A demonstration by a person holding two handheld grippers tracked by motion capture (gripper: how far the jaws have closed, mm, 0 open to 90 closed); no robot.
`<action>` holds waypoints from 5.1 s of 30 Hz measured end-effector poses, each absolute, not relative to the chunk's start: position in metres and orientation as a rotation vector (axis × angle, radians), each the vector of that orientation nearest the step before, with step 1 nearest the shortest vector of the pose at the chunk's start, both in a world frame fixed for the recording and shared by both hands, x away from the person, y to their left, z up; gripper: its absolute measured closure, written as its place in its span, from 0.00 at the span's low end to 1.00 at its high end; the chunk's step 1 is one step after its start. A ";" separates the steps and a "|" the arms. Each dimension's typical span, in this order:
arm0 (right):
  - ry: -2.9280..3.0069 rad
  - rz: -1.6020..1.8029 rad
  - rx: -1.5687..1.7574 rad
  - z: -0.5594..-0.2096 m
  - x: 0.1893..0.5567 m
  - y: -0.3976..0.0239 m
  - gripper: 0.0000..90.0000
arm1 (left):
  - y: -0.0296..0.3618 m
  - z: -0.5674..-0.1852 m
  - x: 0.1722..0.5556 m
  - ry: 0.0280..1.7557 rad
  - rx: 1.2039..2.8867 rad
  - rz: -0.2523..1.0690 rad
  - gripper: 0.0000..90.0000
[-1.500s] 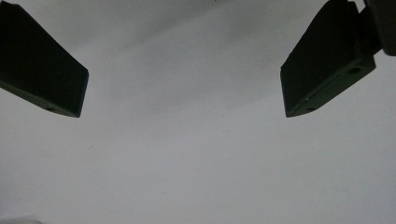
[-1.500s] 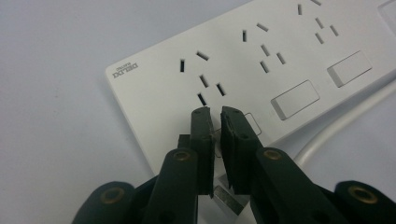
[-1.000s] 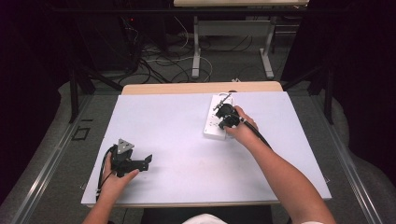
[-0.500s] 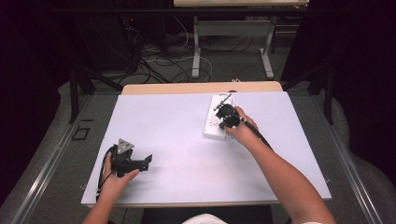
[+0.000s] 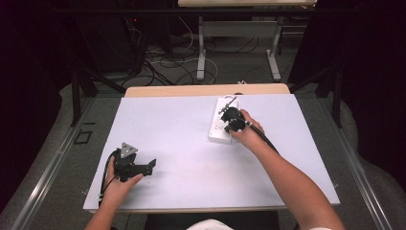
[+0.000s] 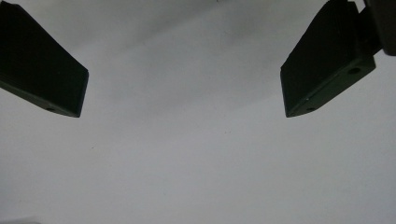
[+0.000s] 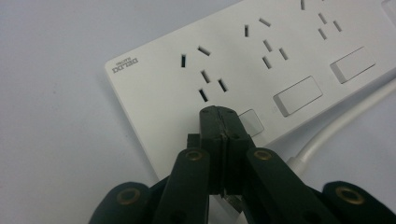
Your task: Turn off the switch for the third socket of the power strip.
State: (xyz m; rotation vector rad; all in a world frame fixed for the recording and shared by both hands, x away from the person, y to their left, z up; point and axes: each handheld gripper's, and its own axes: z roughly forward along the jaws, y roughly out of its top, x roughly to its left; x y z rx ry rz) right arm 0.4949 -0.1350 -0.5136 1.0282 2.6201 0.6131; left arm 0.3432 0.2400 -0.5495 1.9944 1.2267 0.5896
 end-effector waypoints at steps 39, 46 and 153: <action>2.607 0.630 1.028 -0.504 0.488 -0.137 0.79 | 0.239 -0.550 0.343 1.237 1.975 0.587 0.01; 2.612 0.618 1.012 -0.501 0.486 -0.140 0.72 | 0.239 -0.550 0.343 1.235 1.974 0.590 0.01; 2.484 0.843 1.103 -0.491 0.384 -0.221 0.15 | 0.237 -0.550 0.343 1.239 1.973 0.582 0.01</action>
